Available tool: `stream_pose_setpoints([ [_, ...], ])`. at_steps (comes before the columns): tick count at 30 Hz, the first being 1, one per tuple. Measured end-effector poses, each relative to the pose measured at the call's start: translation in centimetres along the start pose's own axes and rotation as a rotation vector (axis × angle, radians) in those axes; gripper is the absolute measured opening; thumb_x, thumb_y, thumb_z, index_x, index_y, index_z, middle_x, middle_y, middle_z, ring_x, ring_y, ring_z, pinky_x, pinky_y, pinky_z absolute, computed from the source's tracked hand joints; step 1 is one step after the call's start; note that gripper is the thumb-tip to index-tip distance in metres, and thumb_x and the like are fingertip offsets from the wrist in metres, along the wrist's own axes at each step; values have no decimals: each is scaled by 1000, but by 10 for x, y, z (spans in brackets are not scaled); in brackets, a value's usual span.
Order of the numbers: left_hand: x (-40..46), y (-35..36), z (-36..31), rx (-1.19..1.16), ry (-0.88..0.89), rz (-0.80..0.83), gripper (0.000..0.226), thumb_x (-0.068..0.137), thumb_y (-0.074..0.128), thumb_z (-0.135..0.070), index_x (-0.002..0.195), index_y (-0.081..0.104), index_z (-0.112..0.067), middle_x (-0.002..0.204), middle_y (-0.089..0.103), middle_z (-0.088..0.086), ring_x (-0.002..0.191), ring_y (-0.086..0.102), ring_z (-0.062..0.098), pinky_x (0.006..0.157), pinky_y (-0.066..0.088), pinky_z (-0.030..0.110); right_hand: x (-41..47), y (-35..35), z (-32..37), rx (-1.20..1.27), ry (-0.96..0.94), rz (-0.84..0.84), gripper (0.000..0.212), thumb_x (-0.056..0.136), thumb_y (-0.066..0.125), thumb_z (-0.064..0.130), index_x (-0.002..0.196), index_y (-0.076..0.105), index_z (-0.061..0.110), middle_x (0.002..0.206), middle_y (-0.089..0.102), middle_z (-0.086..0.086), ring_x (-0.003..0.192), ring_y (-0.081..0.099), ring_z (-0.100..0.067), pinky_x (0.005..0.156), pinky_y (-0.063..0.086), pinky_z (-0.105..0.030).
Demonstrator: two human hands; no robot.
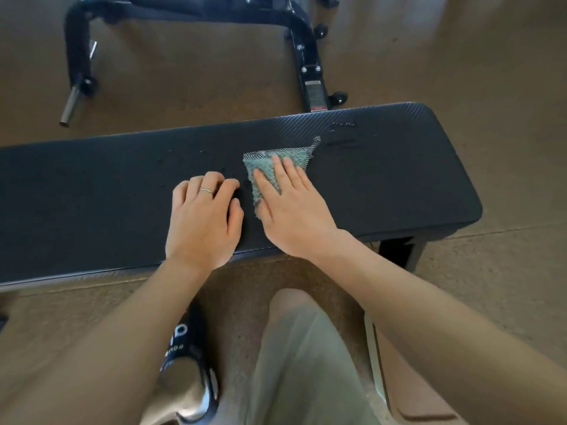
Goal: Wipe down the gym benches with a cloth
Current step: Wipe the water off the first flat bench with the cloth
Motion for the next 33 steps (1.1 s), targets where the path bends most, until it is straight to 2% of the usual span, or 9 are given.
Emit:
stream_pose_setpoints([
  [2, 2, 0, 0, 31, 36, 11, 40, 105, 34, -31, 125, 64, -14, 124, 61, 8, 117, 55, 32, 109, 34, 47, 13, -7, -27, -35, -19, -13, 59, 107, 14, 40, 164, 12, 24, 171, 4, -11, 158, 1, -26, 128, 3, -41],
  [8, 17, -7, -8, 160, 108, 92, 47, 106, 27, -38, 119, 64, -11, 124, 65, 11, 115, 58, 33, 108, 37, 47, 48, -29, -98, -23, 358, -27, 59, 107, 15, 41, 164, 8, 28, 172, 0, -10, 158, -3, -29, 128, -1, -42],
  [11, 46, 1, -18, 2, 21, 61, 48, 104, 27, -39, 130, 58, -12, 137, 57, 10, 129, 50, 33, 116, 31, 47, 67, -22, -53, 0, 208, -6, 57, 107, 17, 43, 163, 11, 33, 171, 1, -10, 157, -5, -36, 127, -2, -48],
  [16, 74, 25, -24, -145, -111, 81, 46, 105, 36, -33, 145, 48, -12, 154, 44, 8, 145, 36, 28, 125, 23, 48, 75, -28, -68, 21, 75, 0, 53, 109, 17, 41, 162, 13, 38, 172, 3, -1, 158, -2, -22, 128, -2, -38],
  [20, 73, 27, -26, -162, -117, 76, 45, 105, 38, -34, 143, 48, -13, 152, 44, 6, 145, 36, 29, 124, 26, 50, 68, -46, -147, 9, 372, -42, 55, 108, 16, 41, 162, 14, 38, 172, 4, -2, 158, 1, -22, 128, 0, -39],
  [23, 73, 28, -25, -143, -109, 75, 45, 105, 39, -34, 143, 47, -11, 152, 44, 8, 144, 35, 30, 123, 27, 50, 75, -41, -145, 22, 535, -69, 56, 107, 18, 41, 162, 17, 35, 172, 6, -6, 158, 1, -31, 127, 0, -45],
  [28, 73, 29, -25, -132, -97, 81, 45, 104, 40, -33, 142, 46, -10, 152, 44, 9, 144, 35, 31, 122, 28, 51, 87, -24, -54, 24, 177, -20, 56, 106, 18, 41, 162, 16, 36, 172, 8, -4, 157, 1, -33, 127, 2, -48],
  [31, 73, 27, -25, -140, -98, 73, 45, 104, 39, -34, 142, 47, -11, 151, 44, 8, 143, 36, 30, 122, 28, 51, 78, -36, -101, -55, 155, -8, 55, 107, 20, 39, 162, 17, 35, 171, 11, -5, 158, 9, -27, 127, 7, -43],
  [33, 73, 26, -25, -151, -99, 72, 45, 105, 39, -35, 142, 46, -11, 151, 43, 7, 144, 35, 30, 123, 27, 51, 62, -49, -161, -95, 314, -55, 57, 105, 17, 38, 162, 20, 32, 171, 14, -8, 157, 14, -28, 127, 11, -43],
])
Point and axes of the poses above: each hand's wrist, its own x-axis towards the middle knuckle, its own y-axis out of the palm, z = x × y, the point moved 1 cm from there along x, towards the middle knuckle
